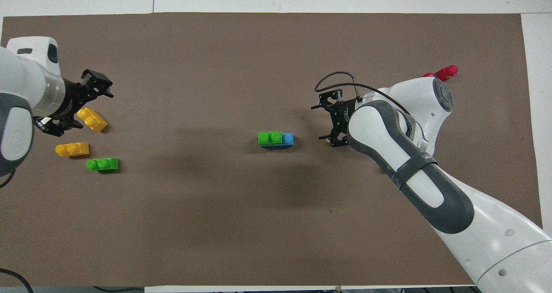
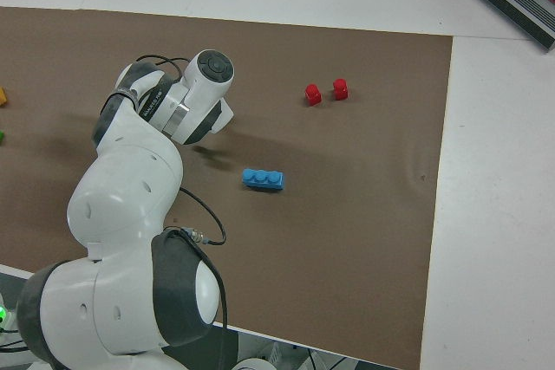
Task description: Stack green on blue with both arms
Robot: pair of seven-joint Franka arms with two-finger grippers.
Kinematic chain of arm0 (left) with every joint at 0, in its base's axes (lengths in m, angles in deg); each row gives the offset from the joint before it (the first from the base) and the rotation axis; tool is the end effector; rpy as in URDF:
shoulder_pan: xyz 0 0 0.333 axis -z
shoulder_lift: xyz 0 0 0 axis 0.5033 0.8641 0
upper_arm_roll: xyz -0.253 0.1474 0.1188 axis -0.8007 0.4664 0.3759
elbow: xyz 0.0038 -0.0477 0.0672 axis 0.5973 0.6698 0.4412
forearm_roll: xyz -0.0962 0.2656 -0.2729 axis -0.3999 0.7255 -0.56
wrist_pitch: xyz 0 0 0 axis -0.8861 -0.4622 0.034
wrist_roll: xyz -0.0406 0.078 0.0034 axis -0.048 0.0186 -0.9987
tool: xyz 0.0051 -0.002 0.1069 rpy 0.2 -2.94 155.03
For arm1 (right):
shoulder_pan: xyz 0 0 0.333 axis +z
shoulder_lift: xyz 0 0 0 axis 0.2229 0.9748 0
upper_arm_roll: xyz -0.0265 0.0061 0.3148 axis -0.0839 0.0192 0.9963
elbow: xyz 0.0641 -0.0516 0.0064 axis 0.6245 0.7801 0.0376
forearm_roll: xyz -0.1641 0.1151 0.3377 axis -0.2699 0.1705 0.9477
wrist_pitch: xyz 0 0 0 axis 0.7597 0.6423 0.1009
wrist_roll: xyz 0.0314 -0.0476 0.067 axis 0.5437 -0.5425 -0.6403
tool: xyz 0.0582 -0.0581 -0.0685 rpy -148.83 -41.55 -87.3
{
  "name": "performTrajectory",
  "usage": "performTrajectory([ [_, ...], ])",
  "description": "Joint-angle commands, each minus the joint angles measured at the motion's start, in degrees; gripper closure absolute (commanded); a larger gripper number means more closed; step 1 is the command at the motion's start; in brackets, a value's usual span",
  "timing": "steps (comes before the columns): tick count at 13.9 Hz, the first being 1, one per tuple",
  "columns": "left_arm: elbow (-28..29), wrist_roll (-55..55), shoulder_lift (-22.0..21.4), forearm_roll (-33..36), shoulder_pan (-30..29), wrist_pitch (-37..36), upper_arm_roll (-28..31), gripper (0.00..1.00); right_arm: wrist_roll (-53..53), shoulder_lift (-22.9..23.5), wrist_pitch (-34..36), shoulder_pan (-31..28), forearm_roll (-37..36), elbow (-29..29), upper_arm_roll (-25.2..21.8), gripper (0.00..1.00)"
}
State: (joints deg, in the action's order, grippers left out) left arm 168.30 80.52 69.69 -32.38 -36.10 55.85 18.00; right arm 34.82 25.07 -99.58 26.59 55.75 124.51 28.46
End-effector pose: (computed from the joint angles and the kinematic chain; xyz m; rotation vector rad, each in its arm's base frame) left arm 0.5754 -0.0421 0.5128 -2.9642 -1.0145 -0.0913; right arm 0.5968 0.1883 0.3139 -2.1315 1.5306 0.4588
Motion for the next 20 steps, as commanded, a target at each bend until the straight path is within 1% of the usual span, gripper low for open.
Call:
performTrajectory([
  [1, -4.00, -16.58, -0.98, -2.06, -3.51, -7.31, -0.47, 0.00, -0.87, -3.34, 5.47, -1.93, -9.50, -3.48, 0.41, 0.07],
  [2, -5.67, -21.07, -0.98, -2.41, -4.13, -9.69, -0.47, 0.00, -1.22, -3.96, 8.19, -2.63, -15.20, -5.93, 0.41, 0.04],
  [4, -8.66, -26.11, -0.98, -2.50, -4.05, -13.65, -0.55, 0.00, -3.14, -4.40, 14.25, -3.86, -23.92, -11.46, 0.58, 0.04],
  [6, -11.91, -29.10, -0.72, -2.41, -3.44, -17.78, -0.73, 0.00, -11.72, -6.41, 19.88, -5.44, -27.55, -15.17, 0.32, 0.04],
  [8, -14.03, -35.93, -0.72, -2.06, -3.35, -21.48, -1.17, 0.00, -21.56, -8.79, 24.45, -8.78, -29.05, -17.46, 0.32, 0.04],
  [9, -14.39, -38.75, -0.89, -2.23, -3.35, -22.01, -1.17, 0.00, -26.57, -9.84, 26.30, -9.66, -31.06, -18.16, 0.32, 0.04],
  [10, -14.39, -39.39, -1.07, -2.32, -3.44, -22.02, -1.17, 0.00, -30.45, -10.98, 27.71, -10.28, -33.95, -18.43, 0.32, 0.04],
  [11, -14.39, -39.40, -1.07, -2.32, -3.44, -21.84, -1.17, 0.00, -34.06, -12.47, 28.86, -10.72, -36.85, -18.43, 0.41, 0.01],
  [13, -14.39, -39.13, -1.07, -2.32, -3.17, -20.79, -1.43, 0.00, -41.18, -14.76, 30.71, -10.64, -41.26, -18.43, 0.41, 0.00],
  [14, -14.30, -38.87, -1.15, -2.32, -3.17, -20.26, -1.61, 0.00, -43.21, -15.64, 31.33, -10.64, -42.41, -18.43, 0.41, 0.00],
  [18, -13.51, -38.43, -2.73, -2.41, -3.08, -18.59, -1.79, 0.00, -52.53, -19.07, 35.27, -11.52, -42.86, -18.52, 0.23, 0.00],
  [20, -13.42, -38.43, -3.44, -2.41, -3.17, -18.94, -1.87, 0.00, -53.43, -21.35, 38.79, -11.52, -44.26, -18.70, 0.32, 0.00],
])
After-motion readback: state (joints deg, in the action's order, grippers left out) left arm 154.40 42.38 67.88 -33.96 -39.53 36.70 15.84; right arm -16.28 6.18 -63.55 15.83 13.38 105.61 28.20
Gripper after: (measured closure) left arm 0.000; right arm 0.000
